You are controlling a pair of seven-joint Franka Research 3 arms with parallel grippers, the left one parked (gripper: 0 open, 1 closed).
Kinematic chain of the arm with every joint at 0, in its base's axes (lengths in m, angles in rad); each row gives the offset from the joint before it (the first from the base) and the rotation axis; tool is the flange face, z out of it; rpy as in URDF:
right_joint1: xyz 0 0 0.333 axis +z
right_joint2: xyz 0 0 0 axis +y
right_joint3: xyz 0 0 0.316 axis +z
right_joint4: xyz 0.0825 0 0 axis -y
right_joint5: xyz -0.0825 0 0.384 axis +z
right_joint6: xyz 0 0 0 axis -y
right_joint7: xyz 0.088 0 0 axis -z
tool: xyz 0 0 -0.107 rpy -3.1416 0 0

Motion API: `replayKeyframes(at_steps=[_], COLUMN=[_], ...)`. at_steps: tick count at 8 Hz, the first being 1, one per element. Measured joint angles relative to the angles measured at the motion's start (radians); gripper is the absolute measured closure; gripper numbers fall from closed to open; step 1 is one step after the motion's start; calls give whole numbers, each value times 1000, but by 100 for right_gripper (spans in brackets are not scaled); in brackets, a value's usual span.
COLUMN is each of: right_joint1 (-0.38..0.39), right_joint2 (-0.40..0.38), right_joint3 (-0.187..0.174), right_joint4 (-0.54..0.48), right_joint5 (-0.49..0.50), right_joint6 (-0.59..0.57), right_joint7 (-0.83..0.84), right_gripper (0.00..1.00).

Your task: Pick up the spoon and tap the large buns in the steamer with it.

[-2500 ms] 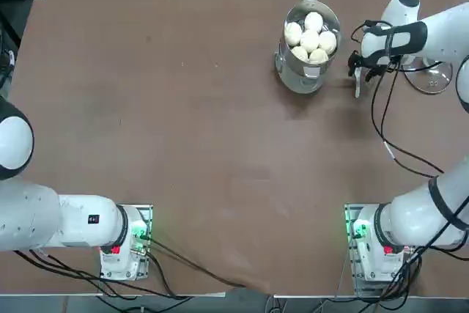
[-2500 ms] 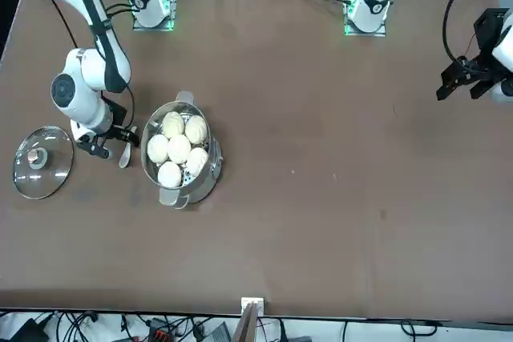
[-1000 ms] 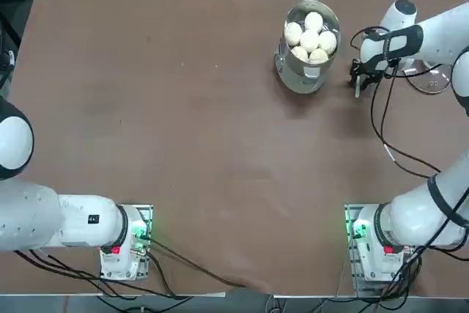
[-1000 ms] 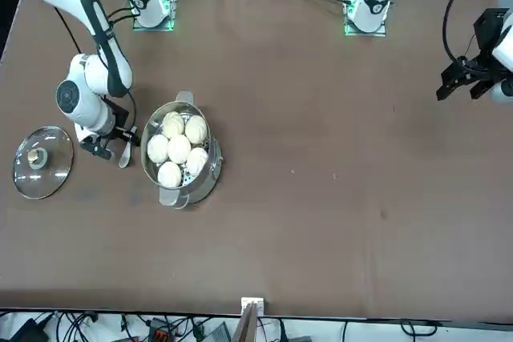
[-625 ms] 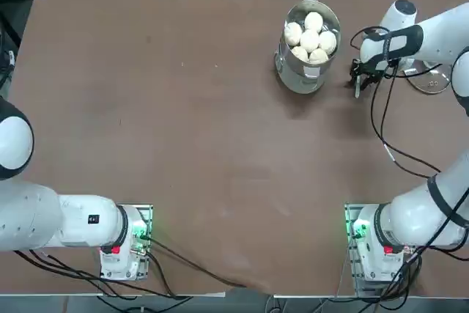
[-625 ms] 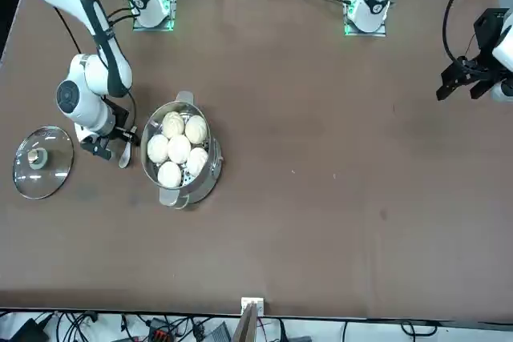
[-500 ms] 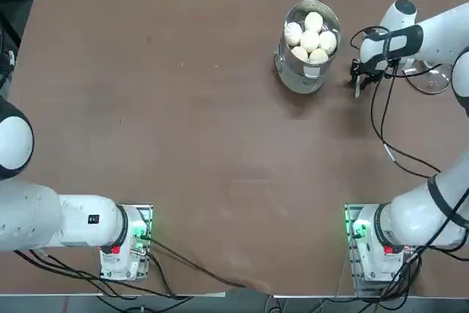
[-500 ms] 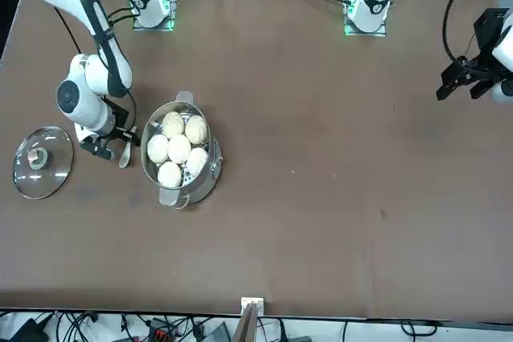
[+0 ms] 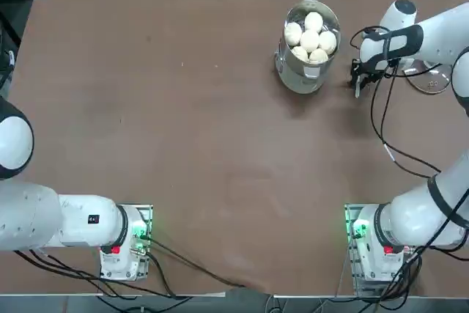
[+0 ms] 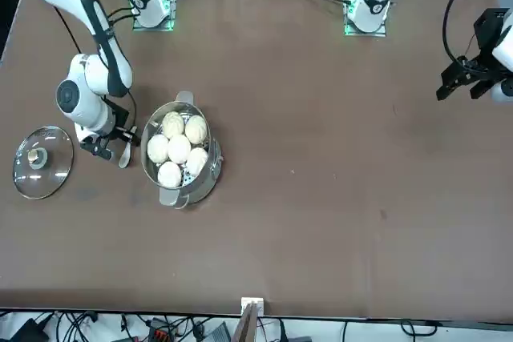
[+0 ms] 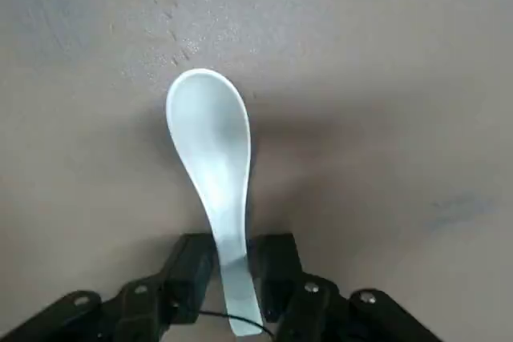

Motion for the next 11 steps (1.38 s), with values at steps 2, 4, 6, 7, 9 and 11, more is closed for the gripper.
replayKeyframes(at_steps=[2, 4, 6, 7, 9, 11], right_joint1=[0, 0, 0, 0, 0, 0], right_joint2=[-1, -1, -2, -2, -3, -3], right_joint3=[1, 1, 2, 2, 2, 2], right_joint4=[0, 0, 0, 0, 0, 0], right_joint5=[0, 0, 0, 0, 0, 0], right_joint6=[0, 0, 0, 0, 0, 0], right_joint7=[0, 0, 0, 0, 0, 0], right_gripper=[63, 68, 72, 74, 78, 79])
